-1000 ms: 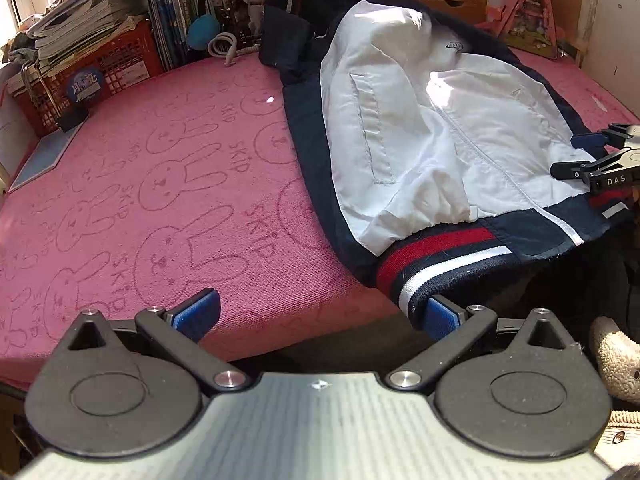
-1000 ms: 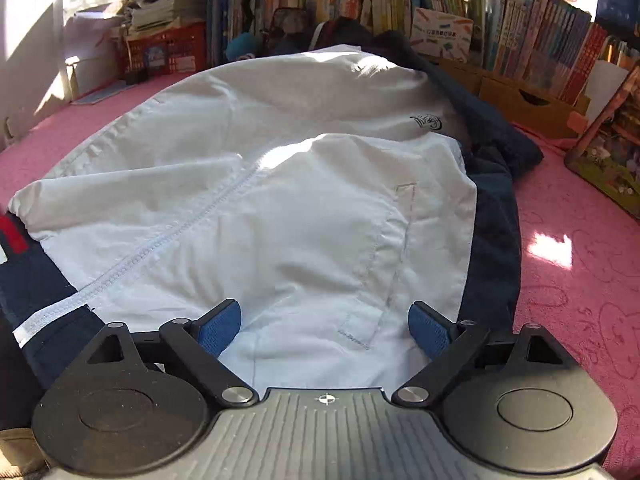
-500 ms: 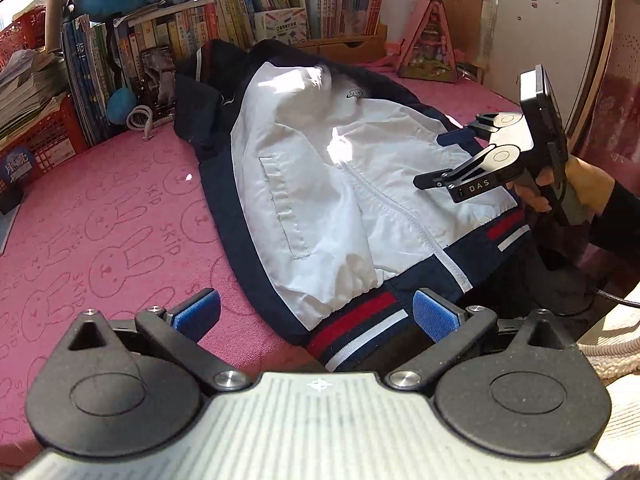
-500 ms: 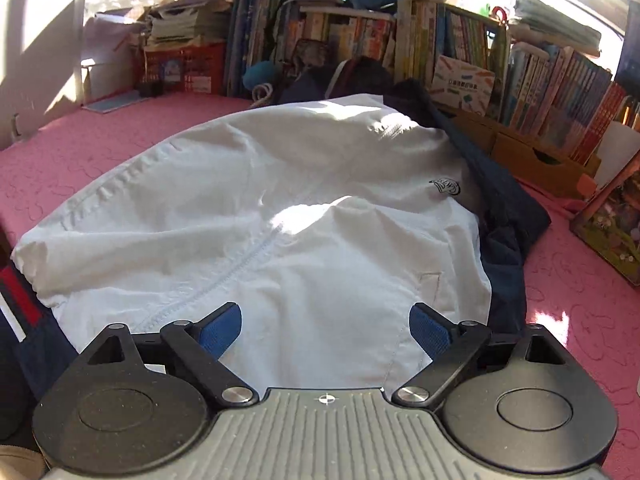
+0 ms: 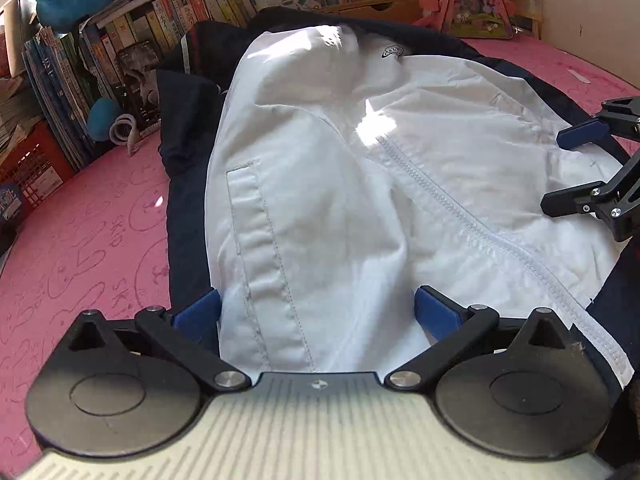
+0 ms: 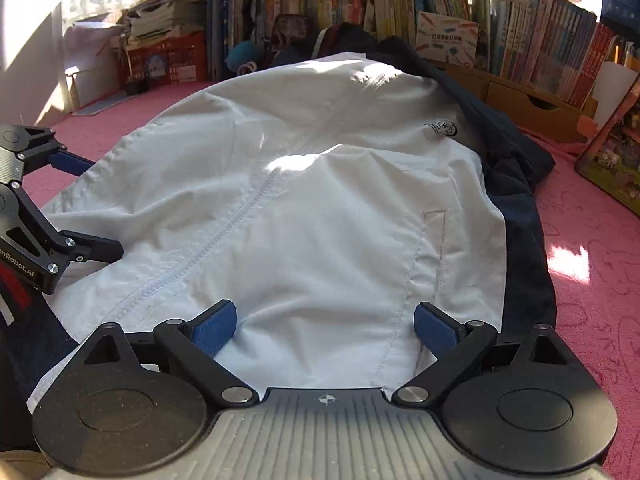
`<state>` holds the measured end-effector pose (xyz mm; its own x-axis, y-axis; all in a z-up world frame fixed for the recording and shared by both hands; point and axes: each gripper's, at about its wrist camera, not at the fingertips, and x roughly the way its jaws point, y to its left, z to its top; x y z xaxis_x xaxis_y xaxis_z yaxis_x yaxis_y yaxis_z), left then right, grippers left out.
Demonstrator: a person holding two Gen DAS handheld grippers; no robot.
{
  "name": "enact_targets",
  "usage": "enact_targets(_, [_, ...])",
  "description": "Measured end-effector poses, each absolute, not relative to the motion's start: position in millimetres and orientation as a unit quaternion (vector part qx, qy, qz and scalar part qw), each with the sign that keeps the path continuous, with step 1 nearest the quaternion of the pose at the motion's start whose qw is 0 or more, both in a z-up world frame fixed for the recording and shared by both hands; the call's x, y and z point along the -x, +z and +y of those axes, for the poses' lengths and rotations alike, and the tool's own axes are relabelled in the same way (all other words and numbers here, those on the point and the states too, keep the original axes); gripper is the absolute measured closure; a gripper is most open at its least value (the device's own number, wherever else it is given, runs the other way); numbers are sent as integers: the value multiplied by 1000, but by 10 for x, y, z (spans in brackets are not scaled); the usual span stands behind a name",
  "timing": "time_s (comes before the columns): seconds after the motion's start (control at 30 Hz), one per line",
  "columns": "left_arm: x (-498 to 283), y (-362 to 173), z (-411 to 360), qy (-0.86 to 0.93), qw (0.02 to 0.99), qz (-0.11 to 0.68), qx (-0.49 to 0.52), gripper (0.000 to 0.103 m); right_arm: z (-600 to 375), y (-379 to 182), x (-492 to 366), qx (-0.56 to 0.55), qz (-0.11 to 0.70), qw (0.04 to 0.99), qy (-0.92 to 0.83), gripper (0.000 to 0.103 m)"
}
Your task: Fold clothes
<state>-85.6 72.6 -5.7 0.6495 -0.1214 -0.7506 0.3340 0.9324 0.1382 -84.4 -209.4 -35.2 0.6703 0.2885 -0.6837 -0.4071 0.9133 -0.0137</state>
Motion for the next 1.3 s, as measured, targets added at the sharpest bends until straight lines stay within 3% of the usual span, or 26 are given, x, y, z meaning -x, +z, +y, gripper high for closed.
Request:
enact_targets(0.1, [978, -69, 1008, -130, 890, 430, -77, 0, -2398, -363, 920, 75, 367, 917, 141, 1])
enact_targets(0.3, [1129, 198, 1510, -104, 870, 482, 23, 0, -2674, -223, 871, 46, 396, 910, 113, 2])
enact_targets(0.6, [645, 876, 911, -116, 936, 320, -85, 0, -2146, 473, 96, 170, 256, 946, 106, 1])
enact_targets(0.77, [150, 469, 439, -105, 929, 340, -98, 0, -1780, 660, -886, 177, 214, 957, 79, 1])
enact_targets(0.93, [13, -55, 331, -63, 914, 378, -133, 0, -1393, 541, -1975, 176, 237, 955, 32, 3])
enact_targets(1.07, [76, -168, 418, -81, 923, 361, -107, 0, -1182, 241, -2708, 191, 275, 942, -10, 5])
enact_targets(1.1, [68, -190, 446, -85, 925, 359, -94, 0, -1145, 165, -2847, 198, 286, 937, -19, 8])
enact_targets(1.17, [49, -226, 503, -93, 927, 356, -68, 0, -1107, 39, -3032, 208, 315, 926, -27, 46])
enact_targets(1.2, [34, -232, 532, -96, 927, 359, -55, 0, -1131, 1, -3089, 200, 328, 922, -38, 92])
enact_targets(1.3, [31, -234, 520, -97, 927, 358, -53, 0, -1369, 105, -3053, 144, 317, 935, -69, 96])
